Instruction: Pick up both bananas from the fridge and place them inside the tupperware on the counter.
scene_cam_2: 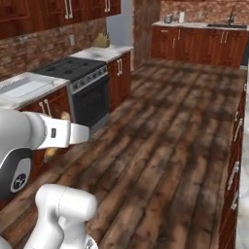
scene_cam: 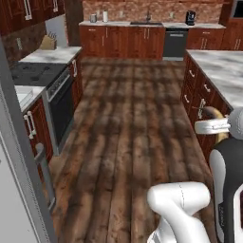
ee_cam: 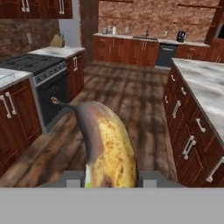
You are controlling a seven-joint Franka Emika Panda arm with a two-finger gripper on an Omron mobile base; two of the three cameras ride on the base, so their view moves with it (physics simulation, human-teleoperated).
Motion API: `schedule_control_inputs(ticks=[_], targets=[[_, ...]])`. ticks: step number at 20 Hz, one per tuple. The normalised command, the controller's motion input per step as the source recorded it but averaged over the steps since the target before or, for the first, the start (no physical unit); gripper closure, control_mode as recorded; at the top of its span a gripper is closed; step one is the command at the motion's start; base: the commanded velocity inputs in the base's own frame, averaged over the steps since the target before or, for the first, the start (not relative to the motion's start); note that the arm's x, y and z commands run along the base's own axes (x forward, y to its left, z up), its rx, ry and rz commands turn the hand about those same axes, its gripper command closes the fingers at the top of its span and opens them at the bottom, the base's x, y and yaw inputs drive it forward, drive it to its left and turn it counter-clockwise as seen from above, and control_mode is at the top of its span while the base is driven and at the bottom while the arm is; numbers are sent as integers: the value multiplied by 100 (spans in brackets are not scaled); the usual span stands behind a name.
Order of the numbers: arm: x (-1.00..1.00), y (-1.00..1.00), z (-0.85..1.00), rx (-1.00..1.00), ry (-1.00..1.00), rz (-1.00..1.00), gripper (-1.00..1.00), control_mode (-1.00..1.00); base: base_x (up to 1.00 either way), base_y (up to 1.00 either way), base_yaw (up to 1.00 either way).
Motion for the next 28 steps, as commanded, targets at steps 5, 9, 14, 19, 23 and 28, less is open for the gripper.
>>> schedule_control_inputs(ticks=[5,9,14,19,23,28], targets=[[0,0,0,0,0,0,100,100,79,-62,56],[0,0,0,0,0,0,100,100,94,-41,84],[0,0,0,0,0,0,100,100,100,-38,79],[0,0,0,0,0,0,100,100,99,-33,76],[0,0,0,0,0,0,100,100,99,-27,60],[0,0,0,0,0,0,100,100,100,-19,51]])
